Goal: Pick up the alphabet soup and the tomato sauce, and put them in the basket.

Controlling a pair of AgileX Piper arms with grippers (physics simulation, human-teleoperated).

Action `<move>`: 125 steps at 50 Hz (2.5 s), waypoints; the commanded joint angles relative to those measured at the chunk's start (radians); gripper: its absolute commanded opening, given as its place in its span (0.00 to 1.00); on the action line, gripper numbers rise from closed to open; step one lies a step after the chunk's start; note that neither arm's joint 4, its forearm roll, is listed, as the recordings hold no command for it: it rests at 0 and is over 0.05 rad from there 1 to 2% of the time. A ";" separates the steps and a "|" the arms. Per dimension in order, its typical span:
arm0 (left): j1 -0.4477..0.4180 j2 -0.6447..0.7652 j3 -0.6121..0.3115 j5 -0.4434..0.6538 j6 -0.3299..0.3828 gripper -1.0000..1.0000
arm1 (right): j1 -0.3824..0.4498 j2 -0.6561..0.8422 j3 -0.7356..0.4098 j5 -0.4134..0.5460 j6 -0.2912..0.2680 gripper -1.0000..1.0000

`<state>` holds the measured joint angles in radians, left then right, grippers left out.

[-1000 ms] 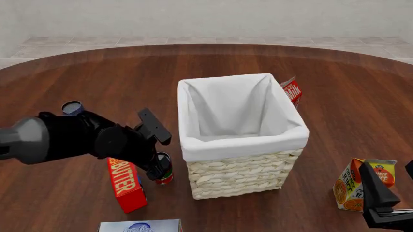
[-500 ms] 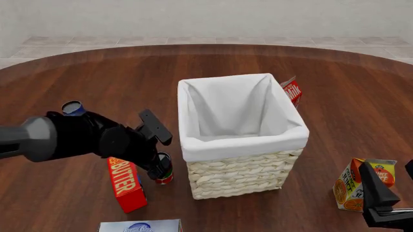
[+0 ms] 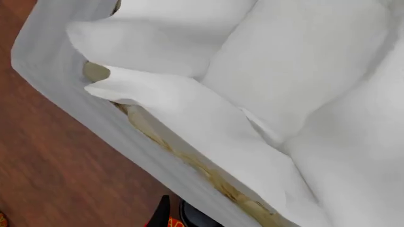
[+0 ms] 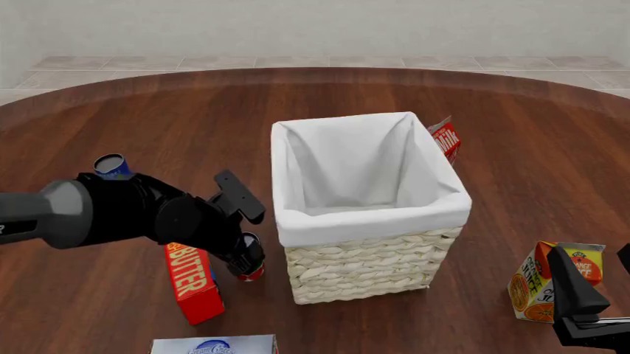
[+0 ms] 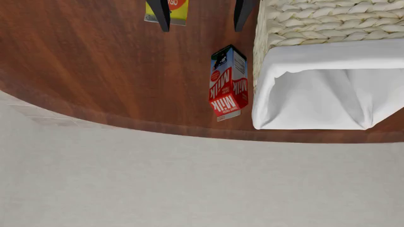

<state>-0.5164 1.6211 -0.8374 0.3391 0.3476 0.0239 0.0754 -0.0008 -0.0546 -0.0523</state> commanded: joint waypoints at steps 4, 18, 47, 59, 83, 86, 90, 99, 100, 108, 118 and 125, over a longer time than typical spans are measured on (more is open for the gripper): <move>-0.003 0.001 0.001 -0.009 -0.002 0.00 | 0.000 0.000 0.000 0.000 0.000 1.00; -0.002 0.004 -0.003 -0.012 -0.003 0.00 | -0.001 -0.013 0.000 0.012 0.000 1.00; 0.032 -0.036 -0.067 0.047 0.027 0.00 | 0.003 -0.018 0.000 0.017 -0.002 1.00; 0.045 -0.042 -0.106 0.082 0.046 0.00 | 0.003 -0.011 0.000 0.011 -0.001 1.00; 0.067 -0.076 -0.167 0.150 0.082 0.00 | 0.002 -0.020 0.000 0.018 0.004 1.00; 0.067 -0.089 -0.167 0.159 0.085 0.00 | 0.001 -0.023 0.000 0.020 0.004 1.00; 0.069 -0.099 -0.174 0.170 0.093 0.00 | 0.002 -0.029 0.000 0.026 0.003 1.00; 0.062 -0.122 -0.188 0.197 0.104 0.00 | 0.003 -0.019 0.000 0.015 0.002 1.00; 0.061 -0.126 -0.192 0.201 0.106 0.00 | 0.003 -0.018 0.000 0.014 0.002 1.00; 0.046 -0.153 -0.198 0.223 0.110 0.00 | 0.003 -0.009 -0.001 0.005 0.001 1.00; 0.037 -0.183 -0.209 0.248 0.116 0.00 | 0.003 -0.008 -0.001 0.004 0.001 1.00; 0.023 -0.207 -0.213 0.266 0.118 0.00 | 0.005 -0.012 -0.001 0.007 0.002 1.00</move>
<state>-0.4772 1.4481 -1.0388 0.5800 0.4456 0.0281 0.0637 -0.0015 -0.0472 -0.0509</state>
